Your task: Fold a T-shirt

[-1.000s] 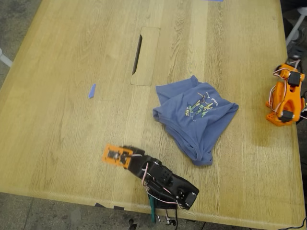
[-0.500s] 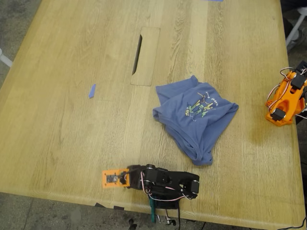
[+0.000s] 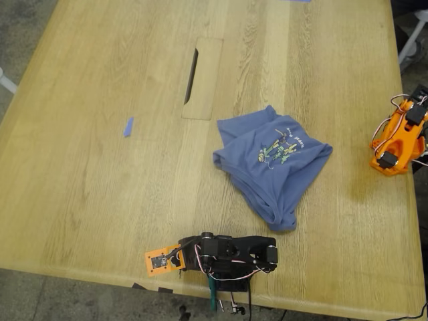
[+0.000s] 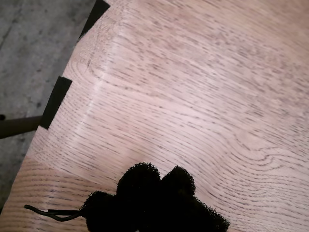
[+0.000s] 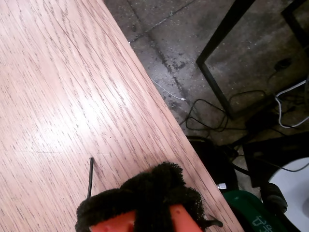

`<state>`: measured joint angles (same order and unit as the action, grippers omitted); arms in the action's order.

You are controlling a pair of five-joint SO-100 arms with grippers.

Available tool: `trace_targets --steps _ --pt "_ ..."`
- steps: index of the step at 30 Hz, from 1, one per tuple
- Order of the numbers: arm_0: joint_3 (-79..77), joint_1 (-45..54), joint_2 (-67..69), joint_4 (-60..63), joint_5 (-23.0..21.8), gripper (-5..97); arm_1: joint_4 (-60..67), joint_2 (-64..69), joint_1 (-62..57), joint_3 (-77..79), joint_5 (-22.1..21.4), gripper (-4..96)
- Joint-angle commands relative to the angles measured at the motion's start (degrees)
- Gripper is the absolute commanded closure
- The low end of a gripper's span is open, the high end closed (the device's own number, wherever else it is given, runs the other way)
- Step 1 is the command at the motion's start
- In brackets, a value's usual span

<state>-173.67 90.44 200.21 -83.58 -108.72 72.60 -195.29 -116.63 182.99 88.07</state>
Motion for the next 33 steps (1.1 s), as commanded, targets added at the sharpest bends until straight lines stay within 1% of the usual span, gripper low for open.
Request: trace_targets --steps 1,2,3,4,11,20,23,29,31,33 --pt "-1.0 -0.6 6.7 1.1 -1.4 92 -1.0 0.2 -8.0 3.7 -1.1 91.3" --pt "-1.3 -0.7 6.7 1.8 -1.7 92 -1.1 0.2 -8.1 3.8 -1.9 91.3" --pt "-1.9 -0.7 6.6 1.8 -0.7 92 -1.1 0.2 -8.0 3.8 -2.0 91.3" --pt "-1.9 -0.7 6.6 1.8 -1.8 92 -1.2 0.2 -7.9 3.8 -2.0 91.3" --pt "-1.9 -0.9 6.6 1.8 -1.8 92 -1.2 0.3 -7.5 3.8 -2.0 91.3" --pt "-1.9 -1.2 6.6 1.8 -2.8 92 -1.1 0.3 -7.3 3.9 -1.4 91.3" --pt "-1.9 -1.2 6.6 1.8 -1.8 92 -1.1 0.3 -7.4 3.9 -1.6 91.3" --pt "-1.9 -1.2 6.6 1.8 -1.8 92 -1.1 0.3 -7.9 3.9 -1.6 91.3" --pt "-1.9 -1.2 6.6 1.8 -1.4 92 -1.1 0.3 -7.4 3.9 -0.9 88.8" --pt "-1.9 -1.2 6.6 1.8 -1.0 92 -1.1 0.3 -7.0 3.9 -0.8 88.8"
